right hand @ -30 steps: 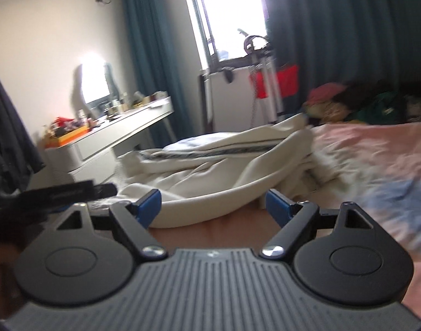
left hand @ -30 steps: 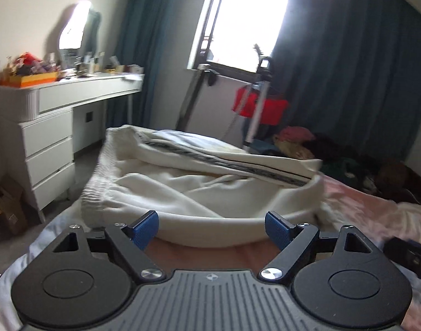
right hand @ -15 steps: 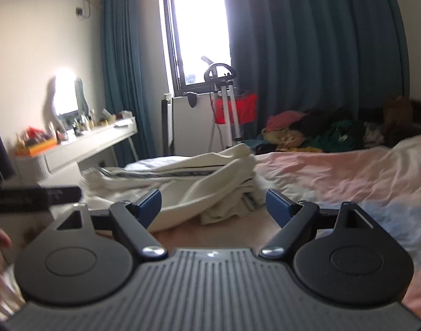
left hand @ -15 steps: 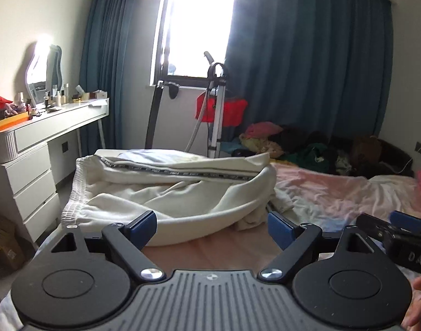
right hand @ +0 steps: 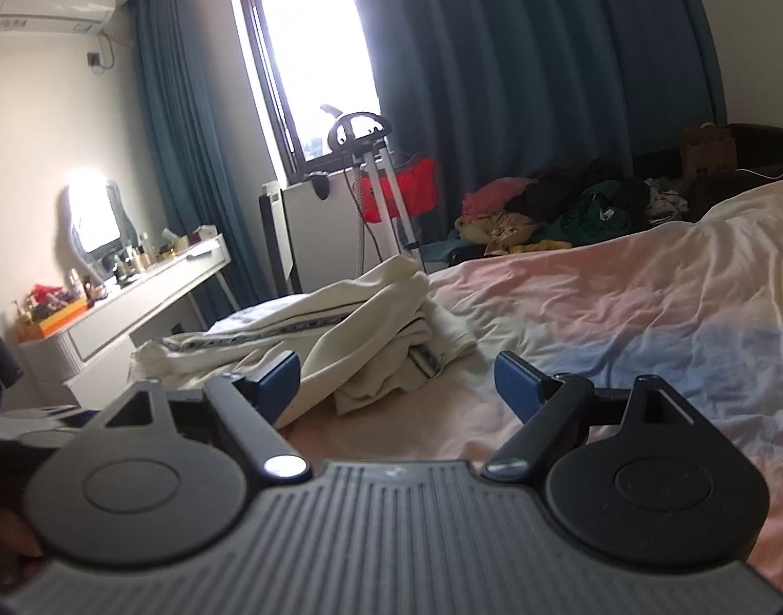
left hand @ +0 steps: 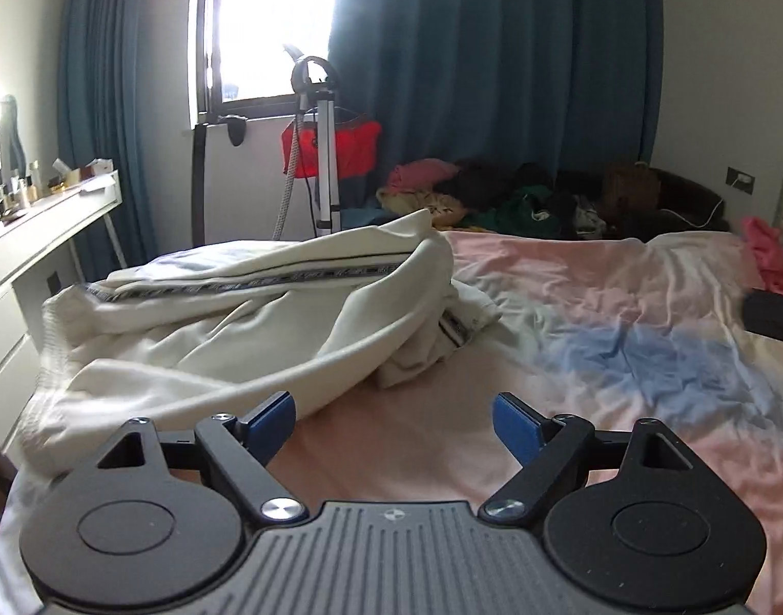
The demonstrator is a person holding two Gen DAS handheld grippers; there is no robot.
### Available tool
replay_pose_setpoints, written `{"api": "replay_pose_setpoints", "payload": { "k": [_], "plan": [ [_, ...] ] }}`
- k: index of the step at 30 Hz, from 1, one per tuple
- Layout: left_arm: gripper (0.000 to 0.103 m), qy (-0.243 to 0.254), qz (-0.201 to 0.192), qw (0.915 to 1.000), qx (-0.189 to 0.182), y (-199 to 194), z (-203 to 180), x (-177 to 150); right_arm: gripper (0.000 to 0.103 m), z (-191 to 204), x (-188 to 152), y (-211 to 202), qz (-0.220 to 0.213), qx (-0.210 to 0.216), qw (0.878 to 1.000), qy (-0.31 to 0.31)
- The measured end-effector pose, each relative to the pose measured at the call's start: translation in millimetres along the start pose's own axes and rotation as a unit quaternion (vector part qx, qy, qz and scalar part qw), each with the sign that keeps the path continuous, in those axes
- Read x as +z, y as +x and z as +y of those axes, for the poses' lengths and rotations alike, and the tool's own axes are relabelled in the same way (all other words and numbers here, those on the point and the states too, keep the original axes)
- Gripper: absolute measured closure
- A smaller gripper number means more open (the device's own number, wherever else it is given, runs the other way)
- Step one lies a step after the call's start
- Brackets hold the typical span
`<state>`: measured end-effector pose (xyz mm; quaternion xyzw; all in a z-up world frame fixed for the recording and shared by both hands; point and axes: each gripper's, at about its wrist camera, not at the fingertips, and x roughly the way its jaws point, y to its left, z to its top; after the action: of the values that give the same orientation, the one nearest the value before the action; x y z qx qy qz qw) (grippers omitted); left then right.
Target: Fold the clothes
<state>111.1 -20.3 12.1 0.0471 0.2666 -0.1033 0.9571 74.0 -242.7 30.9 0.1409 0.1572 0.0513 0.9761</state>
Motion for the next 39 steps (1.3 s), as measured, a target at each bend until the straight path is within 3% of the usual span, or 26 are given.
{"api": "replay_pose_setpoints", "payload": {
  "k": [8,10,12,17,19,21,23,25,27,29,33,35,39],
  "plan": [
    [0.020,0.046,-0.016,0.9987,0.016,136,-47,47,0.019,-31,-15,28,-0.012,-0.040,0.999,0.008],
    [0.028,0.053,-0.034,0.9976,0.030,169,-59,59,0.019,-40,-17,39,-0.011,-0.042,0.999,0.018],
    [0.028,0.060,-0.046,0.9963,0.042,201,-71,71,0.019,-51,-19,49,-0.020,-0.041,0.998,0.042],
    [0.034,0.091,-0.037,0.9933,0.061,287,-97,90,0.019,-74,-23,67,-0.052,-0.042,0.995,0.077],
    [0.037,0.121,-0.024,0.9901,0.068,318,-107,91,0.018,-82,-31,84,-0.036,-0.049,0.994,0.085],
    [0.037,0.167,-0.021,0.9789,0.115,348,-121,88,0.019,-89,-40,108,-0.003,-0.053,0.994,0.092],
    [0.044,0.213,-0.019,0.9646,0.154,373,-130,85,0.019,-93,-50,128,0.025,-0.054,0.993,0.100],
    [0.076,0.232,-0.017,0.9567,0.174,384,-131,83,0.019,-93,-58,143,0.043,-0.050,0.993,0.094],
    [0.097,0.213,-0.019,0.9625,0.167,380,-123,89,0.019,-91,-65,154,0.057,-0.051,0.993,0.086],
    [0.098,0.180,-0.027,0.9716,0.151,364,-112,100,0.019,-88,-73,162,0.073,-0.052,0.993,0.080],
    [0.100,0.148,-0.066,0.9778,0.133,285,-84,104,0.019,-83,-77,167,0.072,-0.061,0.993,0.065],
    [0.100,0.117,-0.070,0.9839,0.115,240,-63,96,0.019,-75,-76,163,0.056,-0.070,0.995,0.040],
    [0.100,0.102,-0.090,0.9840,0.115,157,-25,61,0.019,-51,-76,146,0.025,-0.057,0.998,-0.019]
  ]
}}
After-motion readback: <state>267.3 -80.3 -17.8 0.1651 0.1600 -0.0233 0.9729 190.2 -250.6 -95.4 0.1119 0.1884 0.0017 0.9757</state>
